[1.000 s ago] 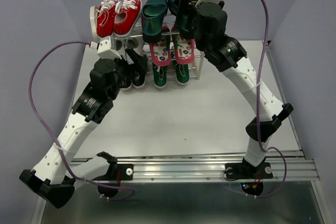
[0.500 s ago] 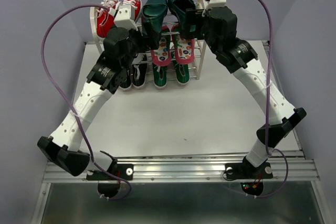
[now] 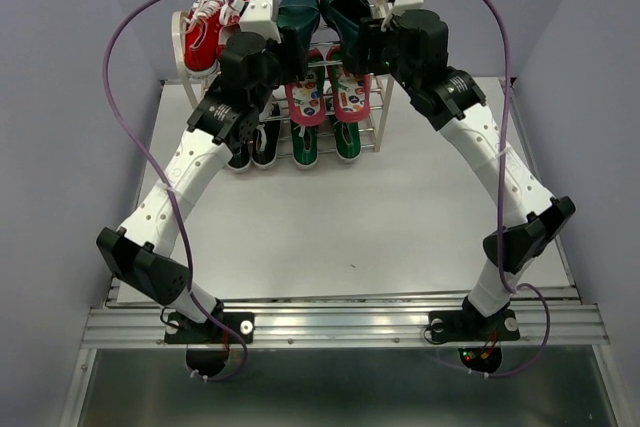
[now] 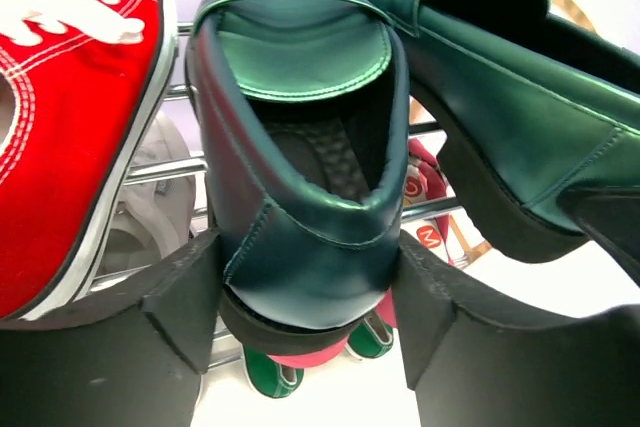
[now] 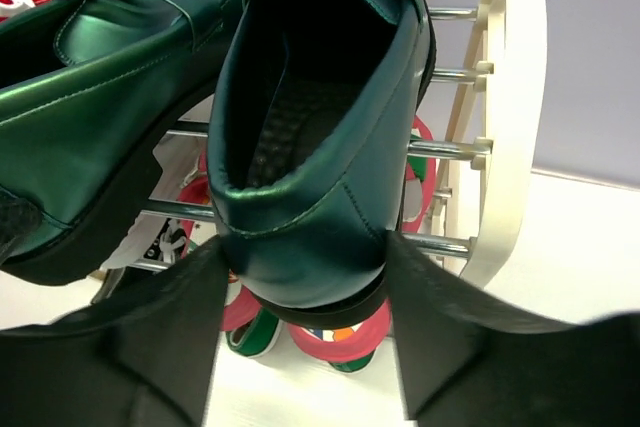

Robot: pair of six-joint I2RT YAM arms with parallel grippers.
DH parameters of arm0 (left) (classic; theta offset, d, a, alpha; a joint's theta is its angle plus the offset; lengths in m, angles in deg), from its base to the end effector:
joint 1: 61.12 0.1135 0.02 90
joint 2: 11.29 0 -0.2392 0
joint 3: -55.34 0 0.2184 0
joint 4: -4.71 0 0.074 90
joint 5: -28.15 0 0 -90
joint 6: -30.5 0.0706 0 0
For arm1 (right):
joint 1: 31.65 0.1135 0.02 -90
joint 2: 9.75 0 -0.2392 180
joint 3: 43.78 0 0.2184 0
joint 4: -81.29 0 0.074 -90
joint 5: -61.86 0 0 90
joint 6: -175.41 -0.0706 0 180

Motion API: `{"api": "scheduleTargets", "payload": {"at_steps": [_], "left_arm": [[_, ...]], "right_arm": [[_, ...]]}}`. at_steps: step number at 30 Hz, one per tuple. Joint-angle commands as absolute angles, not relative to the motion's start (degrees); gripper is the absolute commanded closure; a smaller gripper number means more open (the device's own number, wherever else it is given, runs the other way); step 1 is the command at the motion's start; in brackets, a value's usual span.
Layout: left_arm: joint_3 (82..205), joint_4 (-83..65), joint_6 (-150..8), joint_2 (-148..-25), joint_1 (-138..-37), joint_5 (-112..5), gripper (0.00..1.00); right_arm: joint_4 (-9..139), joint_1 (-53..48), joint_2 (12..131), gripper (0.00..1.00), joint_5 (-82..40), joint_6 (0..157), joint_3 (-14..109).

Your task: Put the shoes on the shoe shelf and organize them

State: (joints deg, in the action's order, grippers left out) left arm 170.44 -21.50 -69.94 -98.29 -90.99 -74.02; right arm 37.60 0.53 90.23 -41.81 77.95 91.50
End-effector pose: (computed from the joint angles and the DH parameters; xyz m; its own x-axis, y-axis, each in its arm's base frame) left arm 0.3049 -0.1580 0.4600 -0.0270 -0.1888 -0.9817 0.3043 0.9339 -0.1879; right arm 0.3312 0.1887 0.4545 -0.1639 0.0459 -0.9854 -0.3009 0.9490 0.0943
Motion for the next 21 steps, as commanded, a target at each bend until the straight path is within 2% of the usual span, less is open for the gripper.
{"api": "scheduleTargets", "payload": {"at_steps": [1, 6, 9, 10, 13, 17, 19, 21], "left_arm": [[174.3, -18.5, -70.7, -98.0, -91.3, -70.0, 0.47], [175.7, -17.4, -72.2, -98.1, -92.5, -70.2, 0.57], [176.8, -16.9, -73.2, -99.4, -93.5, -70.3, 0.59], [178.1, -17.0, -73.6, -99.9, -93.9, -70.6, 0.64], [180.3, -17.0, -75.1, -101.6, -95.7, -71.9, 0.68], [182.6, -17.2, -75.8, -103.6, -99.2, -79.6, 0.68], [182.9, -17.2, -76.7, -104.5, -100.3, -83.0, 0.62], [182.9, -17.1, -78.1, -105.3, -100.8, -83.6, 0.61]], "right_arm": [[38.0, 0.1, 91.0, 0.52, -40.1, 77.5, 93.5], [38.1, 0.1, 92.1, 0.69, -38.9, 75.8, 95.6], [38.2, 0.1, 92.4, 0.74, -39.2, 74.8, 96.2], [38.1, 0.1, 92.4, 0.76, -39.3, 74.2, 96.5], [38.2, 0.1, 92.5, 0.78, -39.1, 73.0, 97.1], [38.1, 0.1, 92.5, 0.78, -38.1, 72.7, 97.5], [38.2, 0.1, 92.4, 0.78, -37.4, 72.6, 97.2], [38.2, 0.1, 92.5, 0.78, -36.8, 72.4, 96.2]]}}
